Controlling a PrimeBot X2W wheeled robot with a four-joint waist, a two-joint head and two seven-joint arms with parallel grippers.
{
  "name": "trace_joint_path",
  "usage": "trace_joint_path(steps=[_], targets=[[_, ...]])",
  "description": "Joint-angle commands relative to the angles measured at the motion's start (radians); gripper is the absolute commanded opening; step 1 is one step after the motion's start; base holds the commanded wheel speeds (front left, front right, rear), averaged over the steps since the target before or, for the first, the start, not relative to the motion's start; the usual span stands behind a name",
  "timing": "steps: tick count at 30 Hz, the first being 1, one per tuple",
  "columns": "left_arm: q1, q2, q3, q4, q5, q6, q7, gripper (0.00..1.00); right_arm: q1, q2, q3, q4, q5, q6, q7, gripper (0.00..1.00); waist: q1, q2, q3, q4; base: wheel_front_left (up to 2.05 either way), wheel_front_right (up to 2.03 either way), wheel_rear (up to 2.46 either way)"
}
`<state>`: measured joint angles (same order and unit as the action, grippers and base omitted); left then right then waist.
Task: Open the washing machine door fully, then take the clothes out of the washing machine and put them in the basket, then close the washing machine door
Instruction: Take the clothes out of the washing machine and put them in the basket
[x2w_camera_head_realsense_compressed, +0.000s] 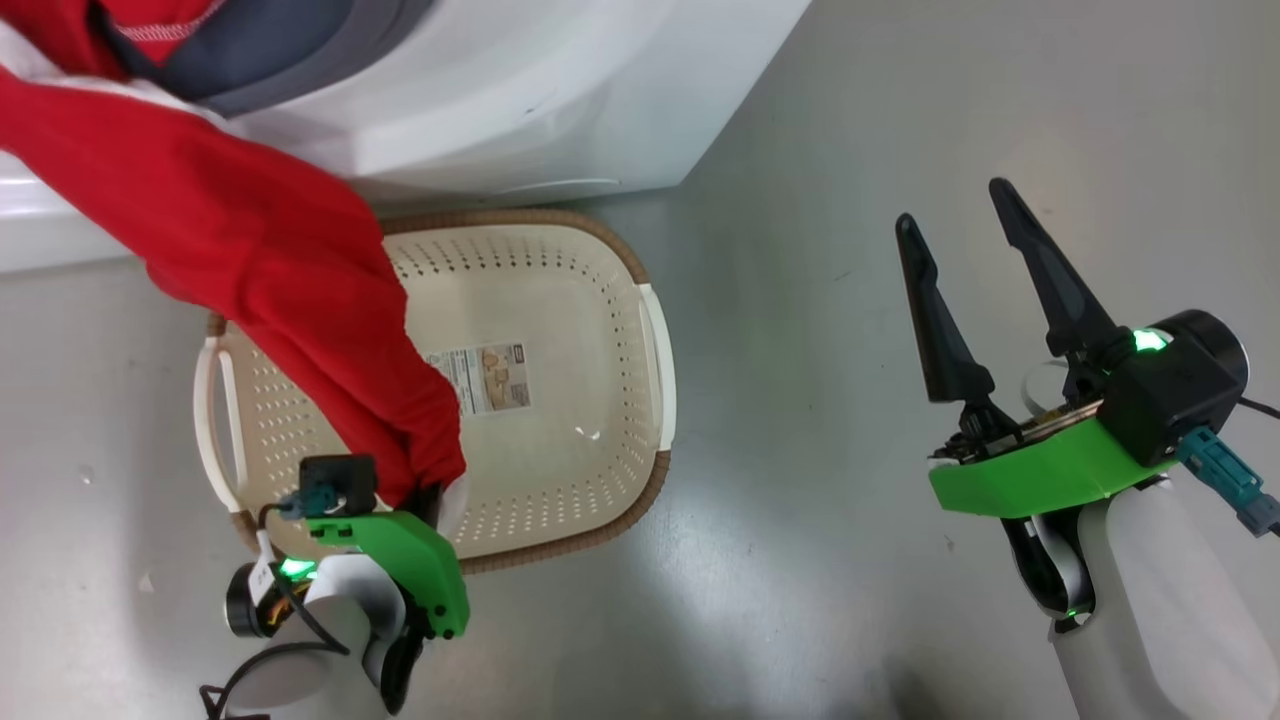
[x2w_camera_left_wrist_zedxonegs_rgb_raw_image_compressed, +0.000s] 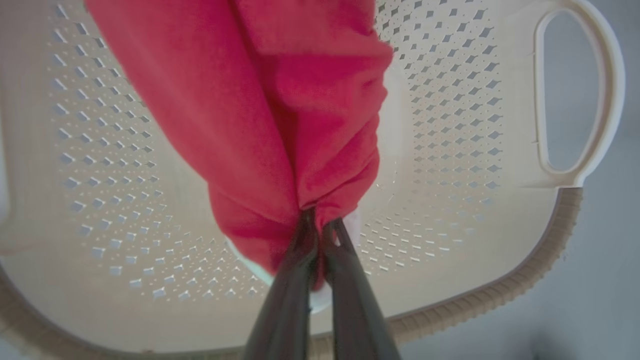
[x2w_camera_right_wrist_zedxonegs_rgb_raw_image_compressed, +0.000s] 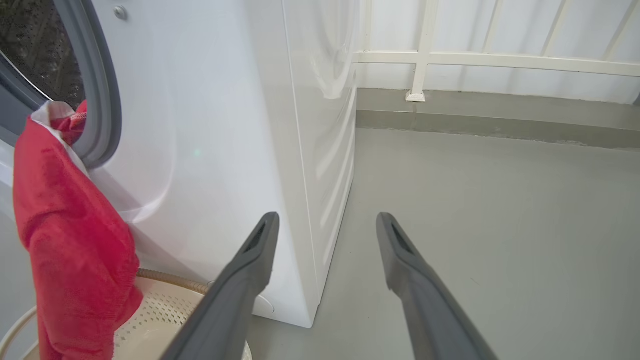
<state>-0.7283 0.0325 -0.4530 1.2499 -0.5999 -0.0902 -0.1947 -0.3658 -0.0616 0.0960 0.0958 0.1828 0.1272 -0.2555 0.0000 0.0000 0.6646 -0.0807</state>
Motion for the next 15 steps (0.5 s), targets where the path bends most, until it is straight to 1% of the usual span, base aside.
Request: trace_joint_path(steps=[1,8,10,11,12,13,14,15], targets=[[0.013,0.018,0.008,0.002,-0.013,-0.009,0.000,0.00,0.003,0.001,0.023,-0.025,-0.011,0.003,-0.006,1.00,0.0000,0.0000,0.013,0.000,0.00,0.00,0.00],[-0.001,0.018,-0.036,0.011,-0.039,-0.007,0.009,0.00,-0.011,-0.001,0.031,-0.023,-0.011,0.003,-0.006,1.00,0.0000,0.0000,0.041,-0.003,0.00,0.00,0.00],[-0.009,0.018,-0.045,0.016,-0.049,0.007,0.004,0.00,-0.014,0.000,0.033,-0.021,-0.010,0.003,-0.006,1.00,0.0000,0.0000,0.045,-0.005,0.00,0.00,0.00],[-0.014,0.018,-0.045,0.017,-0.053,0.016,-0.001,0.02,-0.014,0.000,0.033,-0.021,-0.010,0.003,-0.006,1.00,0.0000,0.0000,0.046,-0.005,0.00,0.00,0.00],[-0.018,0.018,-0.047,0.019,-0.055,0.023,-0.007,0.42,-0.014,0.000,0.033,-0.020,-0.010,0.003,-0.006,1.00,0.0000,0.0000,0.045,-0.006,0.00,0.00,0.00],[-0.021,0.018,-0.049,0.020,-0.055,0.028,-0.012,0.87,-0.014,0.000,0.032,-0.019,-0.010,0.003,-0.006,1.00,0.0000,0.0000,0.044,-0.006,0.00,0.00,0.00],[-0.025,0.018,-0.050,0.021,-0.057,0.032,-0.016,1.00,-0.013,0.000,0.031,-0.018,-0.010,0.003,-0.006,1.00,0.0000,0.0000,0.043,-0.005,0.00,0.00,0.00],[-0.029,0.018,-0.051,0.023,-0.058,0.038,-0.021,1.00,-0.013,0.000,0.030,-0.017,-0.010,0.003,-0.006,1.00,0.0000,0.0000,0.041,-0.004,0.00,0.00,0.00]])
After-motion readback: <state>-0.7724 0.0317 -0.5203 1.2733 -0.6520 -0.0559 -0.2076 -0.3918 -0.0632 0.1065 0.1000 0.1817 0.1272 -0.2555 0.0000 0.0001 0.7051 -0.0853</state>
